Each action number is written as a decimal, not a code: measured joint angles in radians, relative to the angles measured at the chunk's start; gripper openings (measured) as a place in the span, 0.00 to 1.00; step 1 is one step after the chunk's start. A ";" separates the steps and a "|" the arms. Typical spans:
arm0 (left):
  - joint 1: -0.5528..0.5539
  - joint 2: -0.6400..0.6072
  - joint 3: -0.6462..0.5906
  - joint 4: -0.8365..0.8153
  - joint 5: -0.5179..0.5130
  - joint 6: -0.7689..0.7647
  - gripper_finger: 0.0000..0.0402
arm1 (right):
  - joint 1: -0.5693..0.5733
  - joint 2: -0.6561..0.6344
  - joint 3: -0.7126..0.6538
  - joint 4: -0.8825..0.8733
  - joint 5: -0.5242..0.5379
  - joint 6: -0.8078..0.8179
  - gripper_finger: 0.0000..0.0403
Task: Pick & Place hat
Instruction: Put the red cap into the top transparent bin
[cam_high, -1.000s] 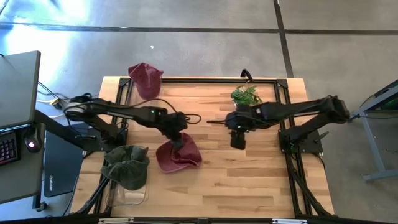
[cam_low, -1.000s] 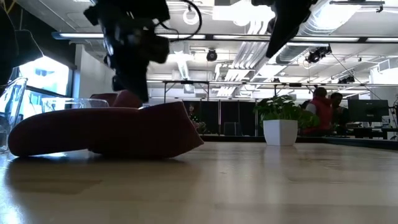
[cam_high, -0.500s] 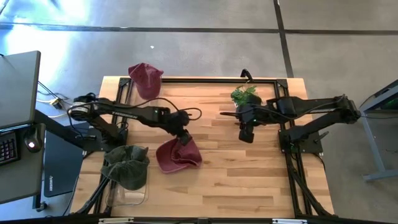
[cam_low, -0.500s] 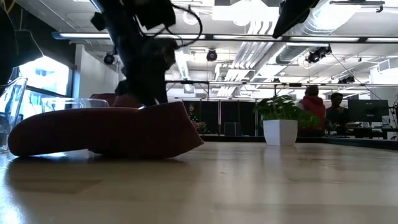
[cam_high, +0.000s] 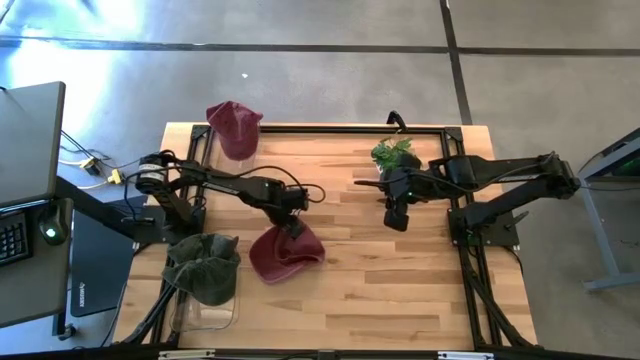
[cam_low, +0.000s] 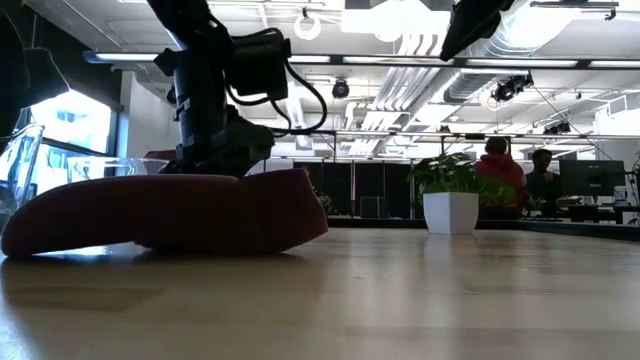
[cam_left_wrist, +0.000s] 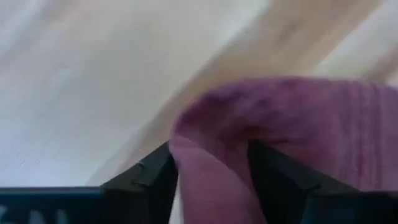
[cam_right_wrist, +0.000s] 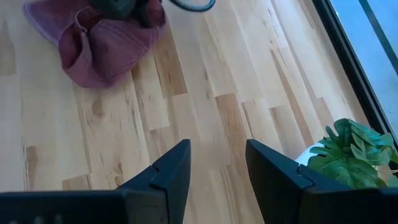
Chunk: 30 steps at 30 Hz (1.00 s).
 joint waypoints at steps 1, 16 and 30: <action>0.000 0.000 0.000 0.005 0.022 0.016 0.42 | 0.000 0.000 0.000 0.002 0.002 0.000 0.37; 0.000 -0.032 0.327 -0.123 0.130 0.572 0.01 | 0.000 -0.001 -0.050 0.092 -0.073 0.081 0.37; 0.000 -0.034 0.587 -0.257 -0.049 0.661 0.00 | 0.058 0.003 -0.679 1.279 -0.073 0.484 0.47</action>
